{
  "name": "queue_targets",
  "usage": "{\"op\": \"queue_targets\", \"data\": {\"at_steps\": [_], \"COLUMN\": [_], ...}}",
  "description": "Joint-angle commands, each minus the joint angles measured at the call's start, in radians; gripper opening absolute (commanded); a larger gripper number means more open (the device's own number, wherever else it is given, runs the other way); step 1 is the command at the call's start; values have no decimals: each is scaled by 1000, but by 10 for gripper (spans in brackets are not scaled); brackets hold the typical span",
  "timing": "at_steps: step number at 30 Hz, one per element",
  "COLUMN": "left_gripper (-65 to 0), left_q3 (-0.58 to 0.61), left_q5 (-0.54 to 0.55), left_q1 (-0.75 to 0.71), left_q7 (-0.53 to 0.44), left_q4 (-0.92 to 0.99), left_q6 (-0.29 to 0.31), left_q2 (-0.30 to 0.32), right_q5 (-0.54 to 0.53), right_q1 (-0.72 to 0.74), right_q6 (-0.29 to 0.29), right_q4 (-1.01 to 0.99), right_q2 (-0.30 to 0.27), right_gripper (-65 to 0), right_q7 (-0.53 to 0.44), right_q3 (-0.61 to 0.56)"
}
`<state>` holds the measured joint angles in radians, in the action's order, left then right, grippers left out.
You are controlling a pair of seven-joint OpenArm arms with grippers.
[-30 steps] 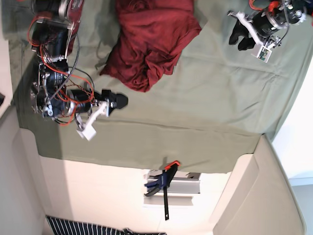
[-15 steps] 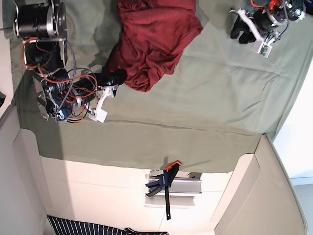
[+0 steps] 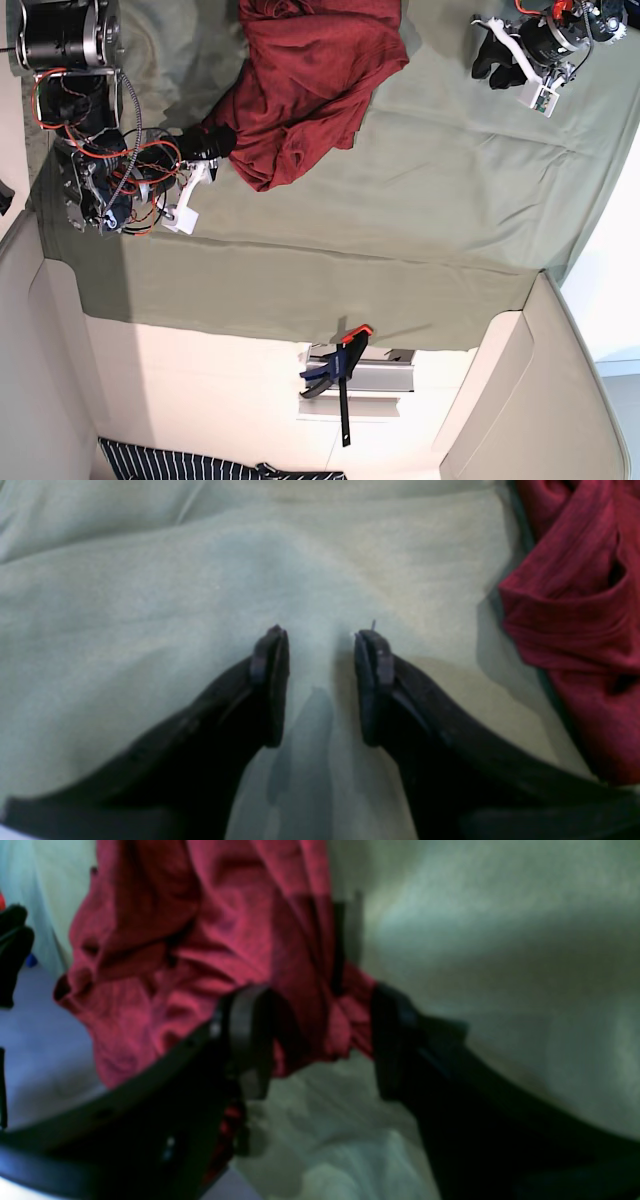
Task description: Fold the T-shirt properly
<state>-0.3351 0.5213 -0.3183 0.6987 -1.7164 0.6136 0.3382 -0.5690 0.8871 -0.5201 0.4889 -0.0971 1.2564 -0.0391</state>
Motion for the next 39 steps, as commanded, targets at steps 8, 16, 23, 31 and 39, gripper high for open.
{"op": "queue_targets", "data": {"at_steps": [8, 16, 23, 31, 39], "left_gripper": [-396, -395, -395, -301, -301], "left_q3": [-6, -6, -6, -6, -5], "left_q5": [17, 111, 365, 578, 595], "left_q1": [8, 10, 14, 18, -34], "left_q7": [-21, 119, 264, 342, 333], "left_q4": [-15, -15, -15, -15, -15], "left_q6": [5, 5, 3, 3, -26], "left_q2": [14, 14, 29, 47, 2], "right_q5": [12, 0, -50, -64, -64], "right_q1": [-56, -145, -152, -152, -153], "right_q6": [-12, -12, -11, -11, -11], "right_q4": [13, 13, 13, 13, 13], "right_q2": [3, 3, 3, 3, 3], "right_gripper": [-338, -368, -650, -650, -650], "right_q7": [-63, -16, -10, -10, -10], "right_q3": [1, 1, 1, 1, 1]}}
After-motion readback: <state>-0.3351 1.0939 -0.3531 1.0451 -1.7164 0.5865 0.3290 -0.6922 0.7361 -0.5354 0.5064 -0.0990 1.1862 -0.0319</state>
